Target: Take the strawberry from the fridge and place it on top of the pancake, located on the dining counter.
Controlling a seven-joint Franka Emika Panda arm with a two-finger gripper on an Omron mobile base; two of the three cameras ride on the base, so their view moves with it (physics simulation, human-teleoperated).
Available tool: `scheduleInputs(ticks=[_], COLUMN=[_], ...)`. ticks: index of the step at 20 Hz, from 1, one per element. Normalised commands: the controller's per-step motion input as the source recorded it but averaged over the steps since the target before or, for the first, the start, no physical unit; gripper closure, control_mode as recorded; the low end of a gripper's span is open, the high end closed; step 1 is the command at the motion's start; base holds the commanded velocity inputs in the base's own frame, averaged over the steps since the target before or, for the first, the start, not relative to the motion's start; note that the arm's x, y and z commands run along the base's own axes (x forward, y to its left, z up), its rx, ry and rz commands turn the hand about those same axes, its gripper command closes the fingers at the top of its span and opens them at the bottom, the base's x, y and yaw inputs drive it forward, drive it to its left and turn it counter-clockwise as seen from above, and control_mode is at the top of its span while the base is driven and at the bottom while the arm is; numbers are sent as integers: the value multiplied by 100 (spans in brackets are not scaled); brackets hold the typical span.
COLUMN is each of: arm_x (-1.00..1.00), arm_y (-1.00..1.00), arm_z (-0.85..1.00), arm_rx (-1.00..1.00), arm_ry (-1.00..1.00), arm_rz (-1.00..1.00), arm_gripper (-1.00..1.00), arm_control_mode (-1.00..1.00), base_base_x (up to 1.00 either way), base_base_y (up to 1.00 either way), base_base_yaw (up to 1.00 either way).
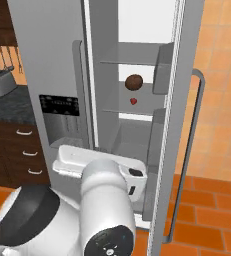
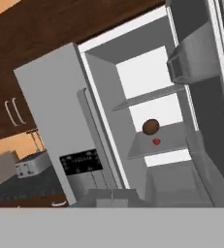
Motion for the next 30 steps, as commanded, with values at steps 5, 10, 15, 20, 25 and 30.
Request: scheduleInputs(ticks=[5,10,15,20,25,30], arm_x=[28,8,9,-5,-39,-34], arm_y=[97,81,87,18,-6,1], arm_z=[16,-7,-71,-19,0,27], arm_rx=[-37,-12,-6,-3,0,-1], arm_ry=[79,49,18,8,-7,-22], arm_rz=[-2,-3,-17,-7,1,0], arm_gripper=[100,100,-100,-100,-100,-100], arm_control_mode=[-100,-100,-100,-100,-100,-100], base_base_x=[0,0,0,0,0,0], base_base_y=[0,0,0,0,0,0], base_base_yaw=[0,0,0,0,0,0])
